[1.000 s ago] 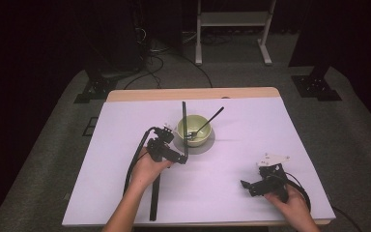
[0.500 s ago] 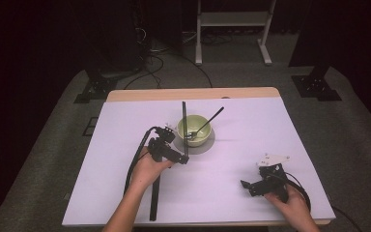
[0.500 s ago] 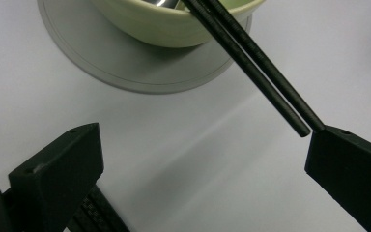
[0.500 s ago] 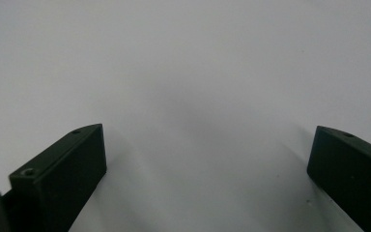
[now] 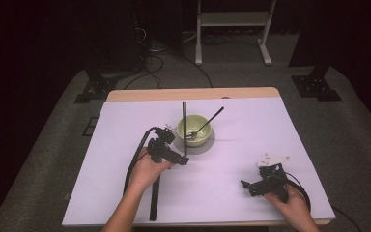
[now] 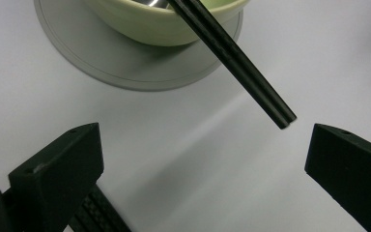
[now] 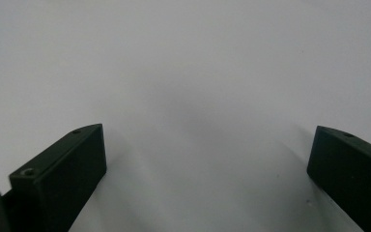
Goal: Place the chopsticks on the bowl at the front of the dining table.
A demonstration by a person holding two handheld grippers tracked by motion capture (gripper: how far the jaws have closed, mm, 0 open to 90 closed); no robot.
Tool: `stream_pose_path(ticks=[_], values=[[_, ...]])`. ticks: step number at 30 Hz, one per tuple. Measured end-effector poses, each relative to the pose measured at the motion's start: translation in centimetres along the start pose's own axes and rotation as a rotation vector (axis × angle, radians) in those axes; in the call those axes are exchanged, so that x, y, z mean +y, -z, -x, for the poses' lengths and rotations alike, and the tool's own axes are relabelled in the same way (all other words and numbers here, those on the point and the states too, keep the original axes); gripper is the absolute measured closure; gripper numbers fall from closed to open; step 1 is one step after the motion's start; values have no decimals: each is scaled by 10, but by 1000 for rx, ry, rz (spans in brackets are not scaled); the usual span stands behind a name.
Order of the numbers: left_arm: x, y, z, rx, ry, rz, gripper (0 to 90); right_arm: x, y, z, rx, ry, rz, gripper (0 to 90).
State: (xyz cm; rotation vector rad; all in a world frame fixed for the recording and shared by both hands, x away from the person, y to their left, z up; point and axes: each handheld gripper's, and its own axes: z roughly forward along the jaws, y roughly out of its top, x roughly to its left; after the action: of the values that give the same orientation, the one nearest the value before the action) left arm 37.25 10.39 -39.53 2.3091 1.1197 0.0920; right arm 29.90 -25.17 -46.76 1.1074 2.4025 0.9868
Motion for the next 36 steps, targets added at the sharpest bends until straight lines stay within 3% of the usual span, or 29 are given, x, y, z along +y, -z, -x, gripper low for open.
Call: stream_pose_path(ticks=[22,36], values=[[-46,42,-21,4,12,82,0,0,0,0,0,-3,1,0],[-77,54,-32,31,-21,149,0,0,0,0,-1,-1,2,0]])
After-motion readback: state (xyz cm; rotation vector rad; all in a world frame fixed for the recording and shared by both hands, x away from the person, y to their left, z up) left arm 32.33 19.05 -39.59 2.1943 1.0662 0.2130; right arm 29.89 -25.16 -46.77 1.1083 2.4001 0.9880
